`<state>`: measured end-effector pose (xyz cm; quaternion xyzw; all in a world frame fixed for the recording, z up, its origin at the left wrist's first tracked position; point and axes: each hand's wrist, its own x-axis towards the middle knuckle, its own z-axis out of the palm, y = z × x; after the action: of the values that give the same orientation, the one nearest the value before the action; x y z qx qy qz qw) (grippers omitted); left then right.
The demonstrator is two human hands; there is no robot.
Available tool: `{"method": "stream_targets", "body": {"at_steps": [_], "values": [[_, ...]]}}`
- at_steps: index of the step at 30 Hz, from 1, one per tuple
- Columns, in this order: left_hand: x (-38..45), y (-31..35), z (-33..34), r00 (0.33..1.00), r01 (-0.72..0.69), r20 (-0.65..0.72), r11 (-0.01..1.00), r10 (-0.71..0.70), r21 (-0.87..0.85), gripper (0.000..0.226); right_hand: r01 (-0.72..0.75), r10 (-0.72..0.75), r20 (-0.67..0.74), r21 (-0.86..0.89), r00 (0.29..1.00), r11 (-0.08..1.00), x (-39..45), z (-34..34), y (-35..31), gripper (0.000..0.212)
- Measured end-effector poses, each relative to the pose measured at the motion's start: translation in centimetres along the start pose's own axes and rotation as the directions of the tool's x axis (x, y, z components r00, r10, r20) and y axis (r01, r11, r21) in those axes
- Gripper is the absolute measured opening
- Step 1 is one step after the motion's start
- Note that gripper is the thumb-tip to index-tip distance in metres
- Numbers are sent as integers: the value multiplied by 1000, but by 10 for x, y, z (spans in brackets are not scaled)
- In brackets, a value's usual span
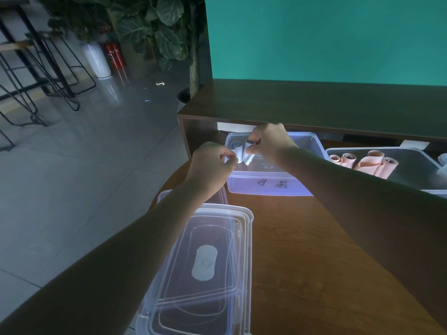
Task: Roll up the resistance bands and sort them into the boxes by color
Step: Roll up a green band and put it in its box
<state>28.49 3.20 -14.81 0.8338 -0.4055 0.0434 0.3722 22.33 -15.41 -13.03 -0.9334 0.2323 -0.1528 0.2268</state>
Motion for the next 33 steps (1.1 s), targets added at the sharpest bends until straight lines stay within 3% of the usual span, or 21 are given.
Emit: {"method": "stream_targets", "body": {"at_steps": [5,16,19,25,33], "values": [[0,0,0,1000,6,3,1000,-6,8,16,-2,6,58,-70,998,998,2,-3,-3,28],[-1,3,-2,1000,13,10,1000,-13,24,17,-29,28,-6,-23,1000,999,-6,-14,2,41],[-3,4,-2,1000,15,-2,1000,-15,19,20,-47,46,12,13,999,999,-7,-17,7,36],[-8,12,-7,994,-27,-108,1000,26,-8,22,-43,42,11,83,999,996,-18,-23,10,34],[-19,52,-13,968,-123,-219,992,120,-3,20,14,8,-108,196,994,981,-72,-63,2,32]]}}
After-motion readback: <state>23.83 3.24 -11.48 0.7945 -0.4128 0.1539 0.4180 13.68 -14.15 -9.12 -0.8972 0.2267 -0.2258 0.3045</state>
